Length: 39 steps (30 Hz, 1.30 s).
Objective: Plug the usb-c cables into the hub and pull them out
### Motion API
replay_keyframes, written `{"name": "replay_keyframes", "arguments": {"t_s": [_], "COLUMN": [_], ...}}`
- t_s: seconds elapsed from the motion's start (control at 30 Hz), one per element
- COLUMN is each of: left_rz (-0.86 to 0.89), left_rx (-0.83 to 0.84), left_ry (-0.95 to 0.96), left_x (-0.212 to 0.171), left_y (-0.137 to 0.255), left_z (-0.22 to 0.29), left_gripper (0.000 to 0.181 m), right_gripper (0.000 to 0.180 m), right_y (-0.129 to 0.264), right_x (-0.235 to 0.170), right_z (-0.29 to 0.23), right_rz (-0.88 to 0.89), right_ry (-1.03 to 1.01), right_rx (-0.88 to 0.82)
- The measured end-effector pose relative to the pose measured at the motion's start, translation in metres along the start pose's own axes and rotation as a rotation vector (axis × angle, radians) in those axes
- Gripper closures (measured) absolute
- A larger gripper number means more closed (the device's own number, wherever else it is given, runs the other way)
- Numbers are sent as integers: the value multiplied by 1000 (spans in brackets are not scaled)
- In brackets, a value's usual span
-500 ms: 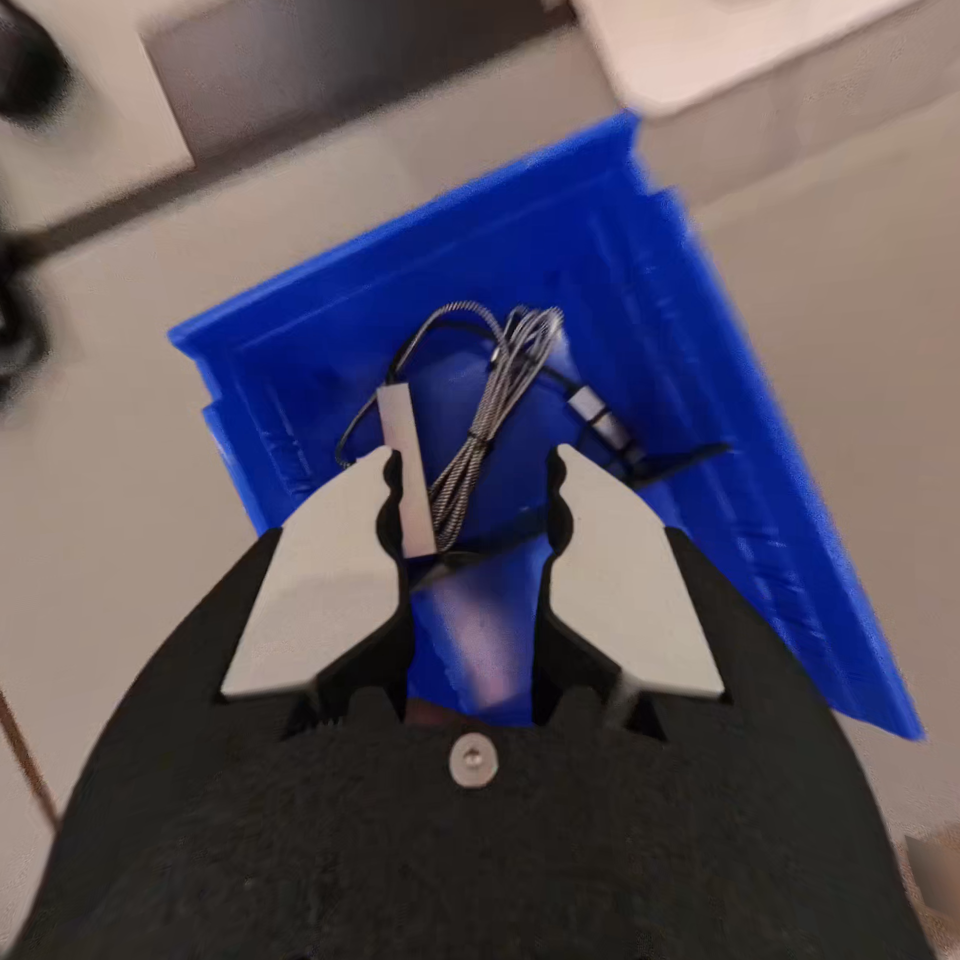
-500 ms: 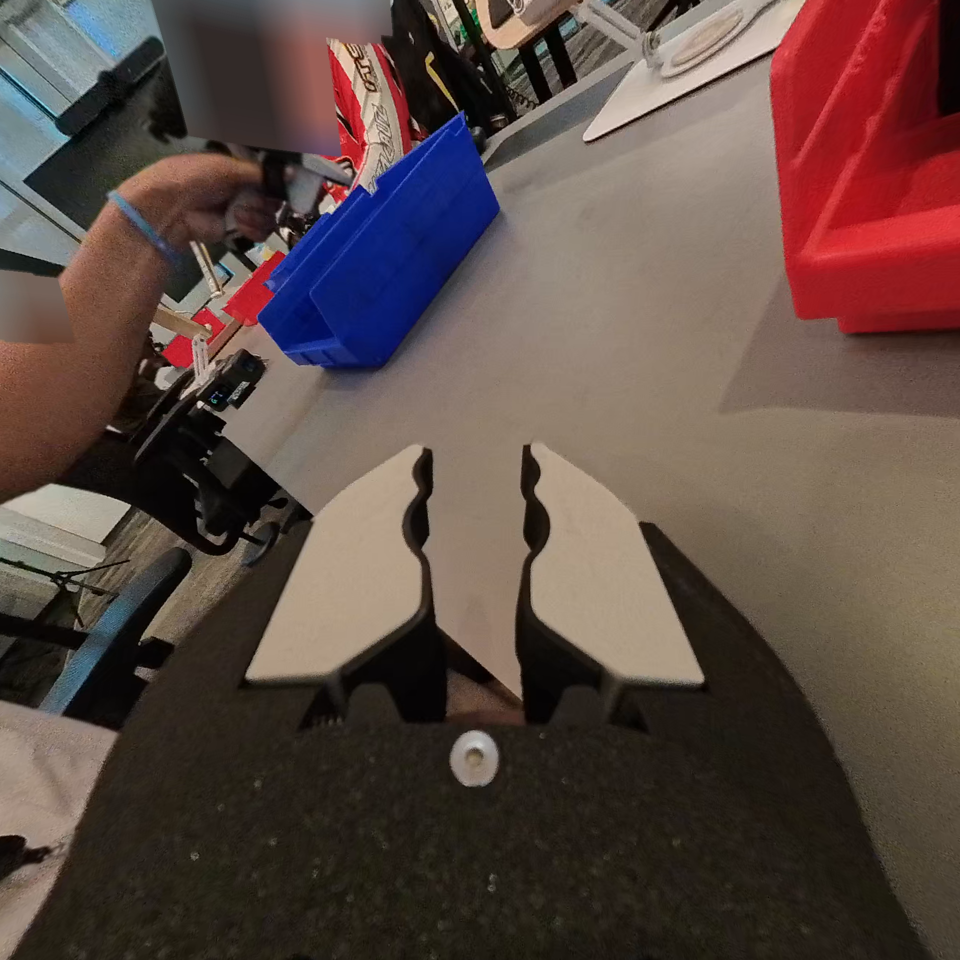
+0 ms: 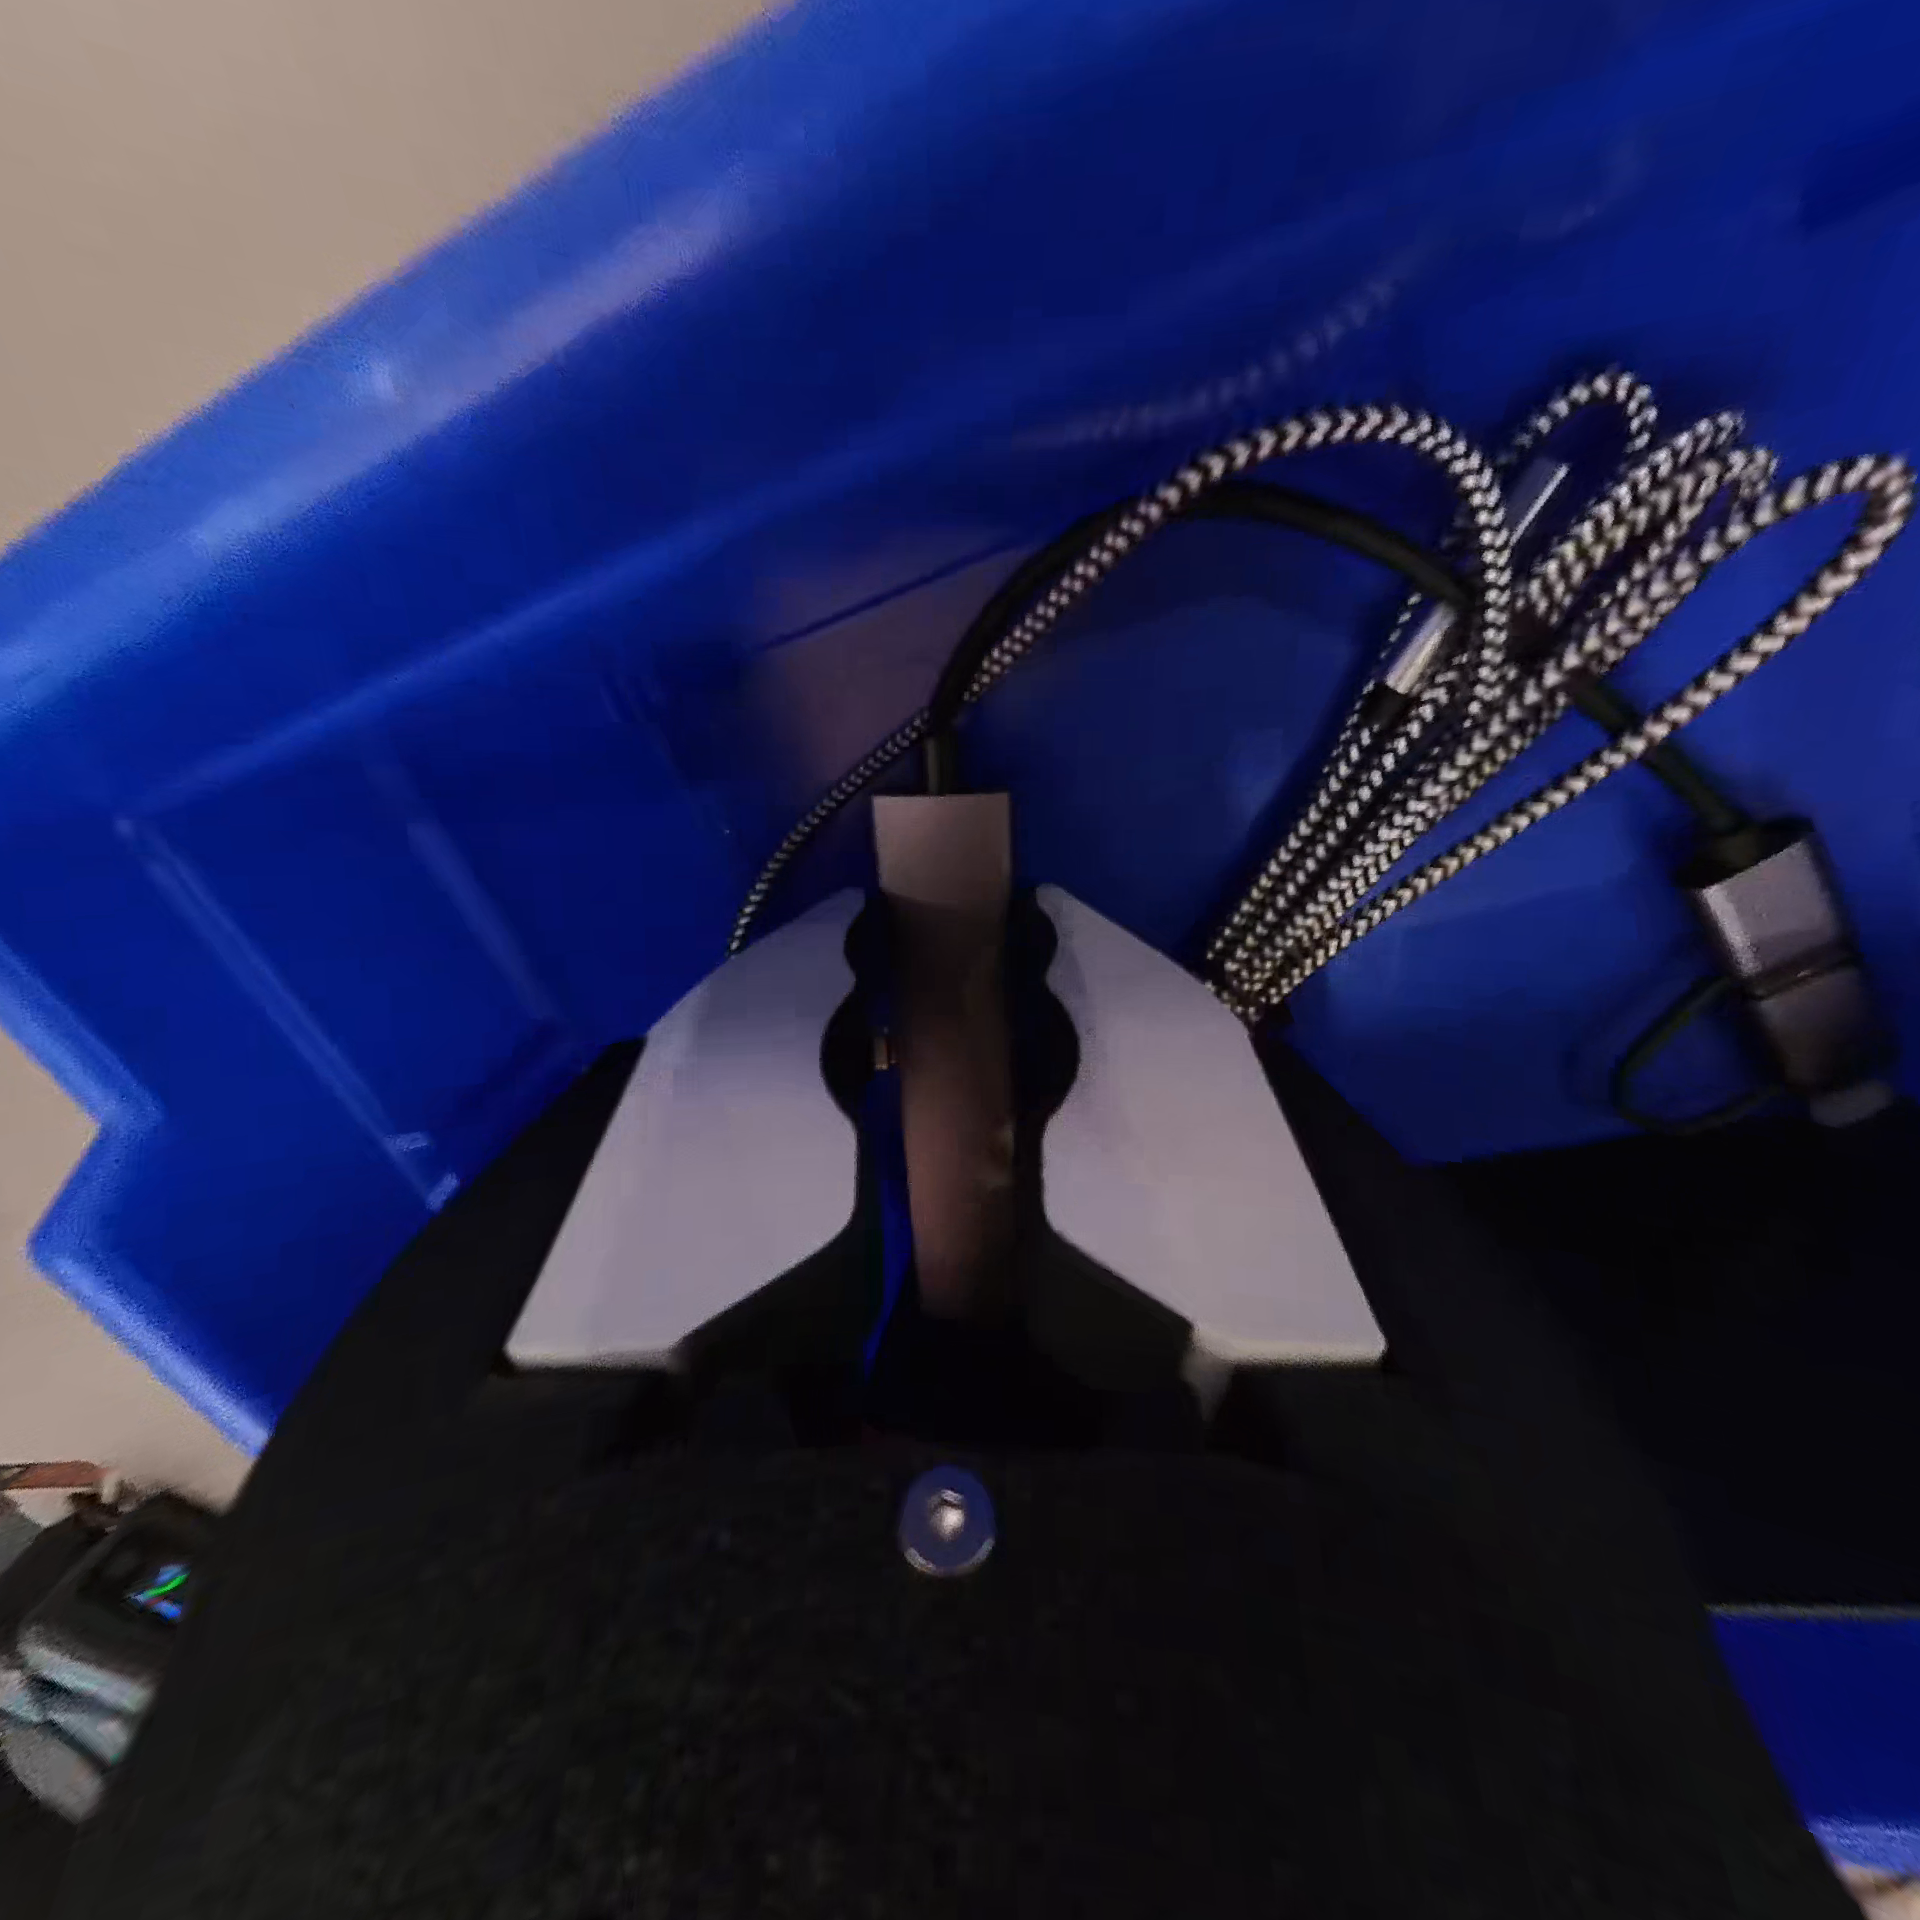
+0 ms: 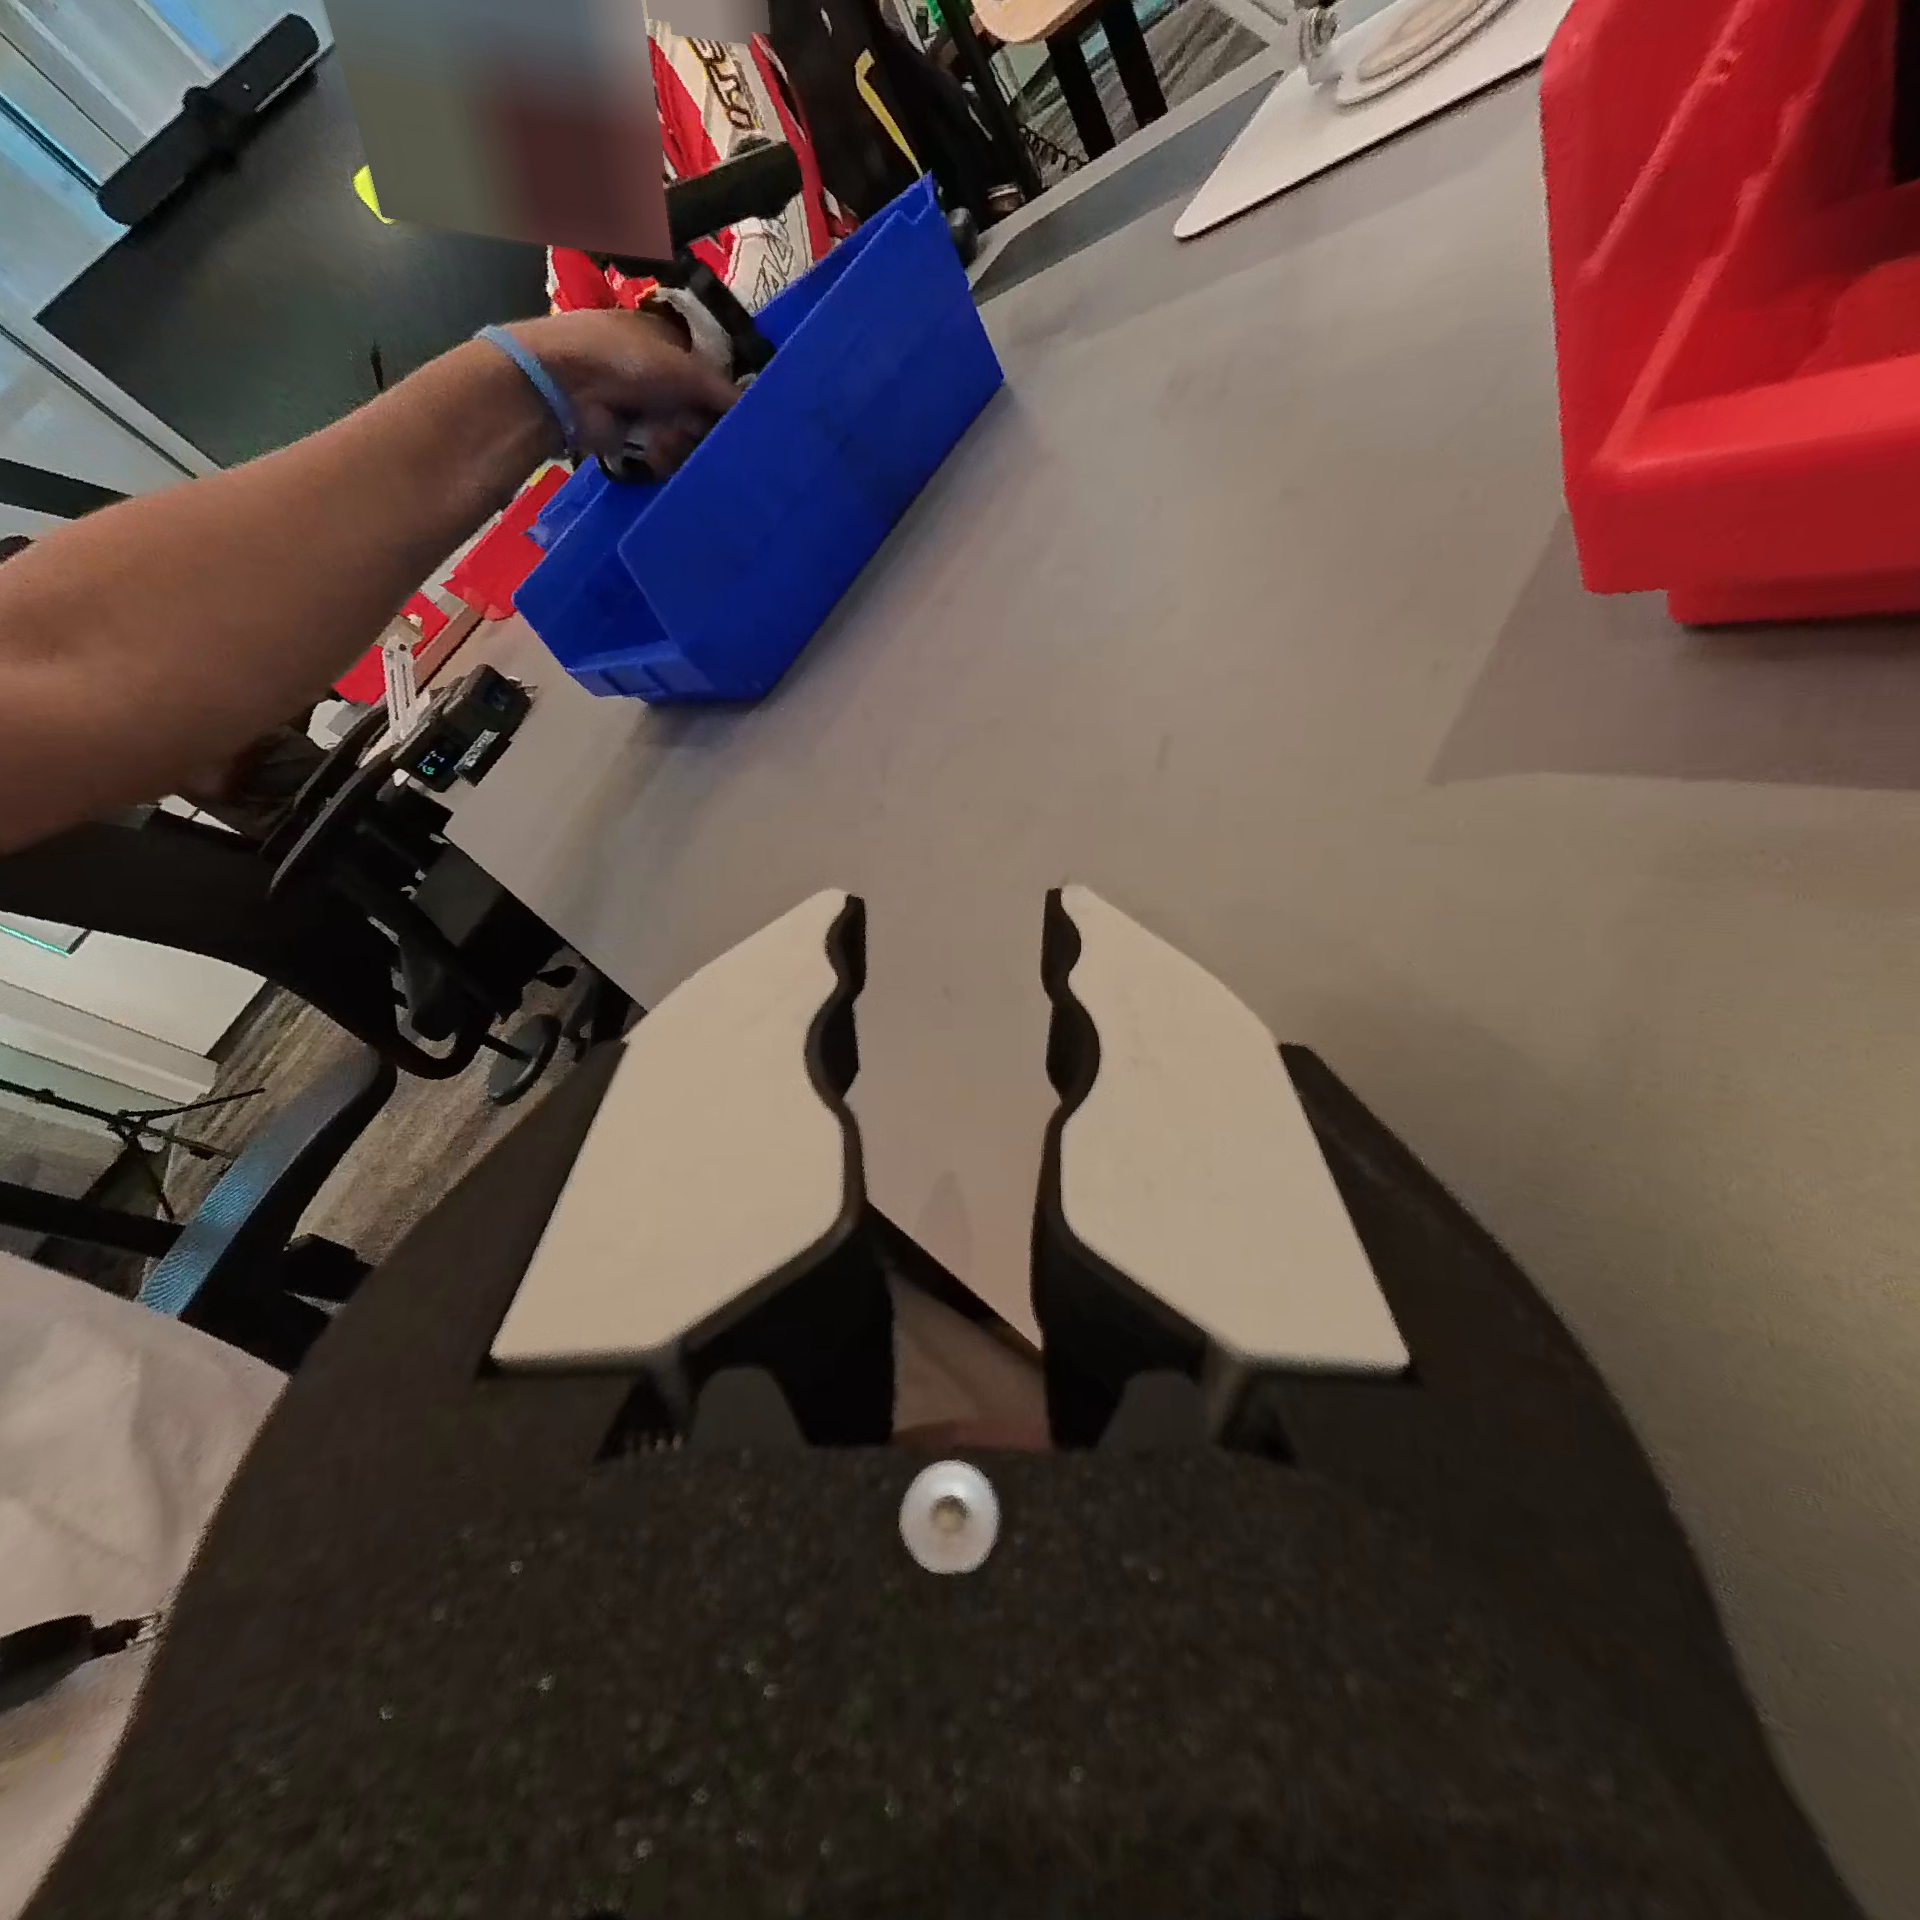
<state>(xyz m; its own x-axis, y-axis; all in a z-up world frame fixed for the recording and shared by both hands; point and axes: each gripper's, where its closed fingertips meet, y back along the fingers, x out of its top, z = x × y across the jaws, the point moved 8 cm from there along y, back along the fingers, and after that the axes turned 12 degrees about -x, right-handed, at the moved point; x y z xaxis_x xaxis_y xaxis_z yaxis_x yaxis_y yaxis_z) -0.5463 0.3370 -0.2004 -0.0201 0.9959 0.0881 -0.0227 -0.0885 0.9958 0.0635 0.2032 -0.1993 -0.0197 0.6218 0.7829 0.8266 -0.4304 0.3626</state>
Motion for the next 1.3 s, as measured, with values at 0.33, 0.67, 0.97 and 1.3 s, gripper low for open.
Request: {"name": "replay_keyframes", "arguments": {"t_s": [0.33,0.67,0.97,1.3], "left_rz": [405,1005,1182,1167], "left_rx": [488,966,989,896], "left_ry": [-318,-659,-1155,-1451], "left_x": [-8,-51,-101,-151], "left_y": [144,354,262,88], "left_z": [40,193,359,445], "left_gripper": [158,158,158,158], "right_gripper": [148,149,146,145], "right_y": [4,8,11,-12], "right_x": [0,5,23,98], "right_z": [-3,-13,-29,-62], "right_rz": [17,70,169,121], "right_ry": [-3,53,119,476], "right_rx": [5,23,150,241]}}
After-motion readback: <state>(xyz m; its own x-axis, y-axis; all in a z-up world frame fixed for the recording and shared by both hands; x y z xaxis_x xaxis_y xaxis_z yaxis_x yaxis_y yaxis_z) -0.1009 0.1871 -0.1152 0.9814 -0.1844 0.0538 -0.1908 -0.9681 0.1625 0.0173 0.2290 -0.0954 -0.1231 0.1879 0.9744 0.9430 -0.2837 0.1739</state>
